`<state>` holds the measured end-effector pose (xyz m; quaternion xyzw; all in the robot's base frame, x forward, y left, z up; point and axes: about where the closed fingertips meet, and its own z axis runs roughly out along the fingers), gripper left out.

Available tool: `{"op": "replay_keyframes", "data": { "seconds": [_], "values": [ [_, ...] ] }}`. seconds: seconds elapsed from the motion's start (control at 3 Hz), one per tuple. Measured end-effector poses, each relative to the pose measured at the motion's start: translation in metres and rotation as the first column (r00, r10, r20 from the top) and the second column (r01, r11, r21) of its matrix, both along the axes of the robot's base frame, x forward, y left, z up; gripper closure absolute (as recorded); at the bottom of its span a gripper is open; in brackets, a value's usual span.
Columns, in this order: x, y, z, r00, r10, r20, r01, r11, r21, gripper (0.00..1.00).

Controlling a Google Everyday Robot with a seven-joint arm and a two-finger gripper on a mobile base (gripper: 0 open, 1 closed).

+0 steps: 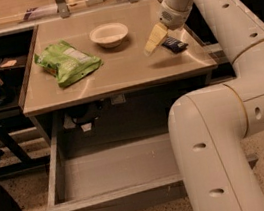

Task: Place rxbar blueberry into top drawer

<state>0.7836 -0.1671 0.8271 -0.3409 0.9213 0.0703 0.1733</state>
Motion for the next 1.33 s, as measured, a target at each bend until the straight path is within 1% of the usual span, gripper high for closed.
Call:
{"op": "replay_keyframes", "data": {
  "seconds": [0.67,1.33],
  "values": [
    [0.005,0.007,-0.017,0.9997,0.001,-0.025,-0.001,1.000,-0.016,0.00],
    [0.008,0.009,-0.029,0.9993,0.000,-0.038,-0.001,1.000,-0.028,0.00]
  ]
}}
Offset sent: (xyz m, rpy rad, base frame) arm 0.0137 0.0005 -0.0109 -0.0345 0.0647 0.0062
